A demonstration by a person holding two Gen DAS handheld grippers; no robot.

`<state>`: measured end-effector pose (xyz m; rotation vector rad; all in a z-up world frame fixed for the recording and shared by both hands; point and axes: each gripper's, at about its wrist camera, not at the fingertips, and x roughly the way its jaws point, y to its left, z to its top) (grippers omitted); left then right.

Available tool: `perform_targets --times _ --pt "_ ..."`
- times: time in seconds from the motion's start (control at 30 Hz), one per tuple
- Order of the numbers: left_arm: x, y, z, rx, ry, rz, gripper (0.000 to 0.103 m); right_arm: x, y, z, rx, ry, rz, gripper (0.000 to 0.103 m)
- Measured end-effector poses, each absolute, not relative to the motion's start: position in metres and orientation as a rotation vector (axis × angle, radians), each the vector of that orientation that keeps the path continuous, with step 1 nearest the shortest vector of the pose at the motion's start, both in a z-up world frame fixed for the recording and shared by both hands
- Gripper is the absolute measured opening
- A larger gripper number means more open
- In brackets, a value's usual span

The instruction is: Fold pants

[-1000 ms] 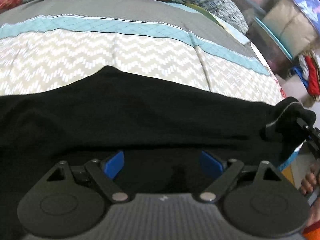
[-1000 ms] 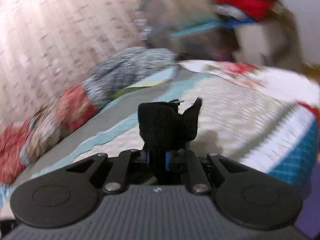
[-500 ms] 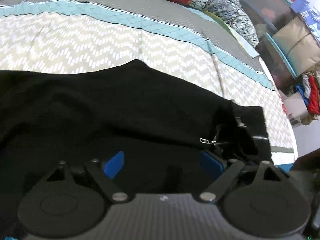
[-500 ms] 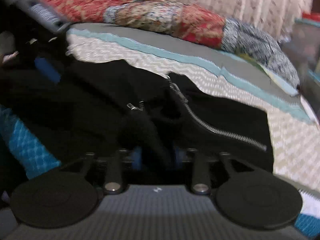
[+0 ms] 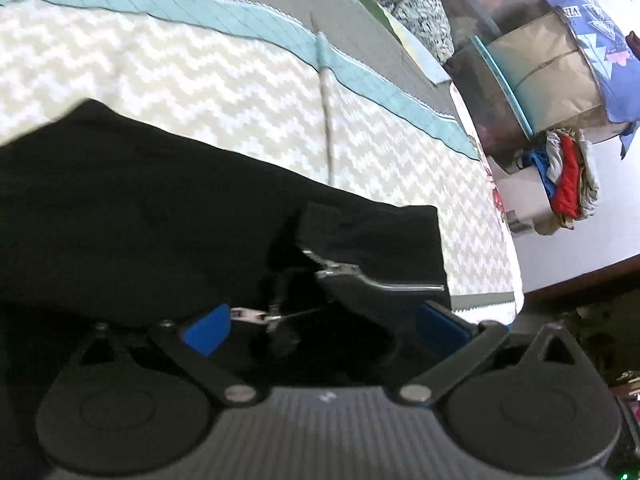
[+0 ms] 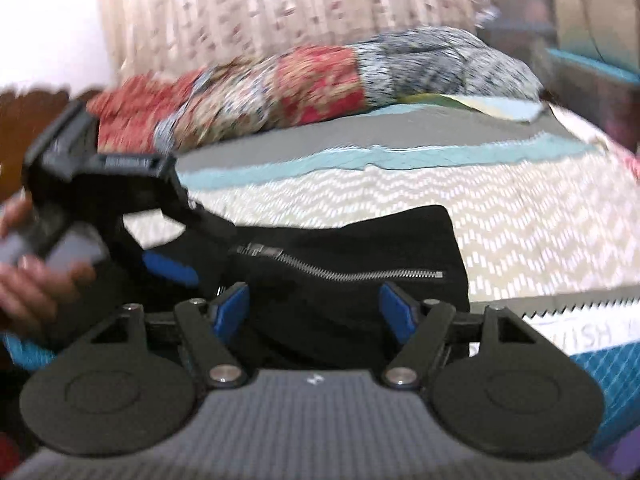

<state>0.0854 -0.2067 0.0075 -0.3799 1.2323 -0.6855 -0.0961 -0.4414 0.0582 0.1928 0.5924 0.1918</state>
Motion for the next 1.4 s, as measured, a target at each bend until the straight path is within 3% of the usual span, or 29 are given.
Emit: perform_targets --times 0.03,0.1,0.17,0.23,0.33,0.4,0.57,0.7,0.77,1.13,1.4 --pt "0.084 -0.213 0.005 -0.364 1.230 -0.690 0.091 -0.092 -0.443 0.055 0.236 0.598 0.189 0.065" --pt "0.079 -0.224 0.002 -0.287 1.228 -0.676 0.045 -0.081 -0.445 0.046 0.331 0.622 0.194 0.057" --pt "0.070 -0.227 0.003 -0.203 1.174 -0.668 0.024 -0.073 -0.443 0.032 0.403 0.669 0.201 0.041" --pt "0.063 -0.227 0.004 -0.137 1.138 -0.651 0.020 -0.069 -0.437 0.016 0.415 0.744 0.190 0.035" --pt "0.050 -0.230 -0.007 -0.056 1.096 -0.608 0.029 -0.067 -0.427 0.002 0.391 0.756 0.174 0.033" --pt "0.045 -0.231 -0.004 -0.004 1.062 -0.559 0.056 -0.063 -0.423 0.009 0.403 0.768 0.160 0.033" --pt "0.046 -0.203 0.017 -0.112 1.092 -0.579 0.058 -0.064 -0.411 0.036 0.374 0.727 0.137 0.043" --pt "0.023 -0.155 0.038 -0.161 1.006 -0.582 0.071 -0.077 -0.401 0.059 0.396 0.638 0.162 0.045" --pt "0.009 -0.122 0.043 -0.188 0.983 -0.557 0.072 -0.076 -0.393 0.062 0.421 0.623 0.198 0.046" --pt "-0.049 0.068 0.053 -0.405 0.851 -0.226 0.074 -0.031 -0.254 0.047 0.361 0.788 0.513 0.046" --pt "-0.069 0.153 0.020 -0.589 0.864 -0.073 0.095 -0.021 -0.158 0.054 0.228 0.846 0.680 0.046"
